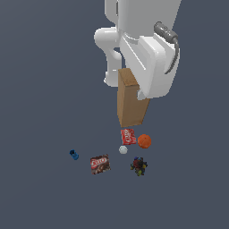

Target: Pick up a designated object from a clutter of objects.

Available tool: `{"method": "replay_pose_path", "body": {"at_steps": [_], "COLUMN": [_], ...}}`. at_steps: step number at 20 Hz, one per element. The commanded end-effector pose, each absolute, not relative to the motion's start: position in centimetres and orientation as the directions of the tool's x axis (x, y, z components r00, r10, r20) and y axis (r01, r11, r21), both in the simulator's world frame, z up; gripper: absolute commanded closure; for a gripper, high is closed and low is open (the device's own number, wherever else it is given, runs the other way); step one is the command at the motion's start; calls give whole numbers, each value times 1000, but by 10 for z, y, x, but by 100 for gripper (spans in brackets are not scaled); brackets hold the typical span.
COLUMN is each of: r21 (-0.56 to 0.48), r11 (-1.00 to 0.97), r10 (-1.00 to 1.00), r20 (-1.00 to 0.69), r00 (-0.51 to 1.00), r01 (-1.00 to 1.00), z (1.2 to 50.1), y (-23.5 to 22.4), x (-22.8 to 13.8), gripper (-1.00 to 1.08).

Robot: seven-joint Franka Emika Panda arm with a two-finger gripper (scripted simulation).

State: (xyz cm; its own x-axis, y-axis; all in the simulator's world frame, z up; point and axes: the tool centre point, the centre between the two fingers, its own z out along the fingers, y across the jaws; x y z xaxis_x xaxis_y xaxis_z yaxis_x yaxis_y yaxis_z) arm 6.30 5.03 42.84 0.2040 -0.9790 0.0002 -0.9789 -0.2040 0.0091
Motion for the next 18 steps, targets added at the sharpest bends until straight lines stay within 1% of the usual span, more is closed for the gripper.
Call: {"method": "replay_pose_path", "body": {"at_steps": [1, 9, 18], "r21": [0, 0, 0], "r11": [-204, -204, -204], "r10": [-979, -979, -979], "r20": [1, 0, 0], "r00": [204, 204, 204], "r01": [-979, -979, -979], "z": [448, 476, 485], "y": [58, 74, 80], "x": [67, 76, 80], "gripper": [108, 108, 108]}}
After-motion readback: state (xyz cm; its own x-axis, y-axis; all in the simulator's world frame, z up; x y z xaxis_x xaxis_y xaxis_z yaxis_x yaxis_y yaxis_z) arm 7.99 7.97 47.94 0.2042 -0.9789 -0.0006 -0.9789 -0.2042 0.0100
